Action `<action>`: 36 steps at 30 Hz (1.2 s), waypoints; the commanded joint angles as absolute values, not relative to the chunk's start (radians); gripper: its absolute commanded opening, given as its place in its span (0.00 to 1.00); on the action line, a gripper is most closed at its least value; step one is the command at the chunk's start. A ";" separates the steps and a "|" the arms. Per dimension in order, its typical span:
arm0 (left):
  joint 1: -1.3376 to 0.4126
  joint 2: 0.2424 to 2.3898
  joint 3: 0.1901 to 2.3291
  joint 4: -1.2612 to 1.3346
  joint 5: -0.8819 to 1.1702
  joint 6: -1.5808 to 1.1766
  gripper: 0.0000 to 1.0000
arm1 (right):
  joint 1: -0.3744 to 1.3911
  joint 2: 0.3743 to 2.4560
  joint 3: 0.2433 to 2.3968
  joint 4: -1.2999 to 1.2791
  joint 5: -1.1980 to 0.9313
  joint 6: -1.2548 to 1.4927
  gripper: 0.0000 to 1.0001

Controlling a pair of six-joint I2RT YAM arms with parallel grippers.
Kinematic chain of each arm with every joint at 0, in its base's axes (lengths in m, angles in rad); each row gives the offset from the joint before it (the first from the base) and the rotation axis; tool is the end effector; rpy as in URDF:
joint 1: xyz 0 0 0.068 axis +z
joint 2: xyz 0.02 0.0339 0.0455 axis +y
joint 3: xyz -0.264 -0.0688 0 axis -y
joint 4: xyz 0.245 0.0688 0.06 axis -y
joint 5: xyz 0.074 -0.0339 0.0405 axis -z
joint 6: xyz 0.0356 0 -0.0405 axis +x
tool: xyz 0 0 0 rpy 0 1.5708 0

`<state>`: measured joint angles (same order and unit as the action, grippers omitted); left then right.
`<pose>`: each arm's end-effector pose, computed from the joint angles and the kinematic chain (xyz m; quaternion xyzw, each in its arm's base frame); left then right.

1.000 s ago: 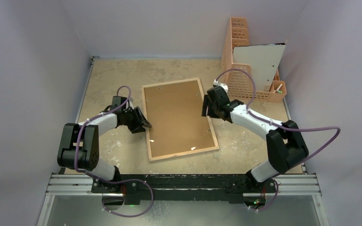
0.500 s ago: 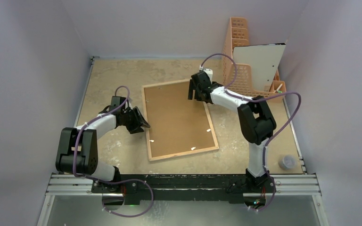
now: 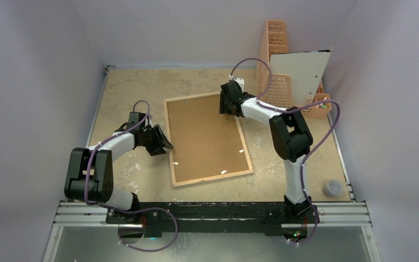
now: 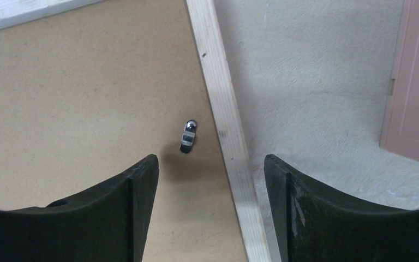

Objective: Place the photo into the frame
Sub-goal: Install the photo frame at the center of the board.

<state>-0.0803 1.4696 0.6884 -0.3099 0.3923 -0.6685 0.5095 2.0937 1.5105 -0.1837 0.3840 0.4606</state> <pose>0.2570 -0.0343 0.1514 -0.2319 0.9253 -0.2614 0.1476 0.4137 0.2159 0.1831 0.0525 0.9049 0.0237 0.4216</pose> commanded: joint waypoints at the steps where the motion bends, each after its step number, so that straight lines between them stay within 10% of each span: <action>1: -0.084 1.474 0.695 -0.306 0.389 -0.652 0.44 | 0.484 2.117 1.520 -0.144 0.383 0.438 0.71; 36: -0.084 1.465 0.683 -0.313 0.385 -0.647 0.44 | 0.448 2.059 1.387 -0.030 0.286 0.406 0.24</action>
